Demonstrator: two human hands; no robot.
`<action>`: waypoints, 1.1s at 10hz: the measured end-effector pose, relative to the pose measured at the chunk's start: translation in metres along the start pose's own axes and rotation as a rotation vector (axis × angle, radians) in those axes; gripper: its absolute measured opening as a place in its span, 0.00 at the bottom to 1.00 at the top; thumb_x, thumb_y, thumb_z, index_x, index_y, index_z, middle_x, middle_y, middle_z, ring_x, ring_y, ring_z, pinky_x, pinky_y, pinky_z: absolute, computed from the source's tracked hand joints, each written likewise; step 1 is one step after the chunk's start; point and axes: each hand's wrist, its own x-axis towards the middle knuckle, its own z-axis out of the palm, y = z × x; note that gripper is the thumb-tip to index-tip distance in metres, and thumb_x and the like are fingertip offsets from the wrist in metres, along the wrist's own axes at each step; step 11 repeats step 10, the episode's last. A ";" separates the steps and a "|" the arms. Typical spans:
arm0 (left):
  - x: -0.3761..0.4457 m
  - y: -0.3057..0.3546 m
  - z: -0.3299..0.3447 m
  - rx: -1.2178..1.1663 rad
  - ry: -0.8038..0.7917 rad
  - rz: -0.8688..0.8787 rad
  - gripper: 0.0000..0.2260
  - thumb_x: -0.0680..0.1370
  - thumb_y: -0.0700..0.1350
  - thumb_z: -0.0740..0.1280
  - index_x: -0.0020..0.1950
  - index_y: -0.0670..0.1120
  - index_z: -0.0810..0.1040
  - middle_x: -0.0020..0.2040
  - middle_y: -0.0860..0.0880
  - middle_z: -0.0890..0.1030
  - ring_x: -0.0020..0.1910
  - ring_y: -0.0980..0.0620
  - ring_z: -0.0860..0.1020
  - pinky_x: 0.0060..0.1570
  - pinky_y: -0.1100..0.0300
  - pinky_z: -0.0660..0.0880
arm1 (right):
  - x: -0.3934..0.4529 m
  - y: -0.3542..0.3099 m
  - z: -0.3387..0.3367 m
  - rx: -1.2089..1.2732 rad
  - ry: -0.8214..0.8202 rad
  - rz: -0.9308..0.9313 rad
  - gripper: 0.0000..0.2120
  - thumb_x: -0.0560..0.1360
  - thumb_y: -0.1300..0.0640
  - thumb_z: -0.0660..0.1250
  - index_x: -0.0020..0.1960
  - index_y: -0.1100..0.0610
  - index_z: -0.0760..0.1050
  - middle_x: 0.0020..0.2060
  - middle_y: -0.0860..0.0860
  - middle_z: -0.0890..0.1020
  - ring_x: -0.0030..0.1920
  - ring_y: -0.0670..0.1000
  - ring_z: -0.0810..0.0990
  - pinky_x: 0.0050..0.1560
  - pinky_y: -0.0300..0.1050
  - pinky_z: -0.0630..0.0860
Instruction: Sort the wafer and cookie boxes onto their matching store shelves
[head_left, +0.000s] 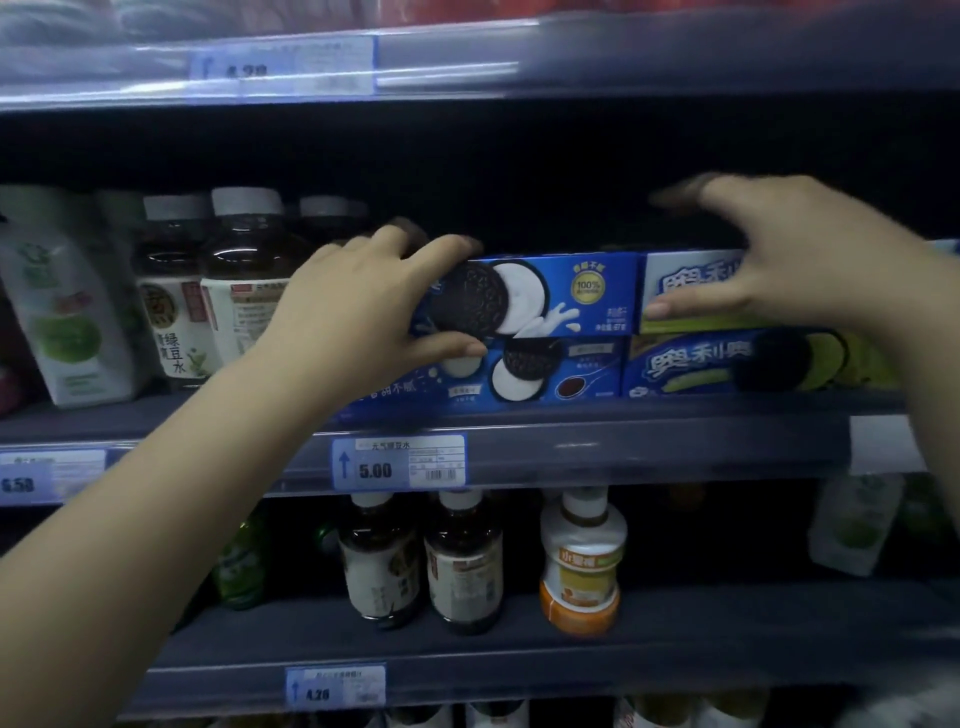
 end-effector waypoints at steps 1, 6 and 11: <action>0.004 0.001 0.006 0.027 0.021 0.007 0.37 0.67 0.69 0.60 0.73 0.54 0.67 0.58 0.42 0.78 0.50 0.36 0.78 0.45 0.49 0.70 | -0.003 0.011 0.012 -0.102 0.015 -0.016 0.42 0.57 0.25 0.60 0.65 0.46 0.72 0.60 0.51 0.79 0.58 0.55 0.77 0.53 0.48 0.72; 0.005 0.001 0.015 -0.036 0.023 -0.026 0.36 0.67 0.70 0.56 0.68 0.50 0.71 0.56 0.40 0.80 0.51 0.34 0.77 0.50 0.42 0.69 | -0.001 0.019 0.031 -0.243 0.192 -0.104 0.40 0.64 0.27 0.58 0.66 0.51 0.73 0.59 0.56 0.80 0.59 0.60 0.77 0.52 0.49 0.68; 0.008 0.029 -0.004 0.022 -0.022 -0.093 0.38 0.69 0.60 0.72 0.75 0.48 0.64 0.68 0.40 0.73 0.62 0.34 0.72 0.59 0.42 0.67 | -0.013 0.021 0.021 -0.195 0.279 -0.172 0.37 0.68 0.32 0.66 0.67 0.57 0.71 0.61 0.55 0.76 0.62 0.57 0.73 0.63 0.52 0.63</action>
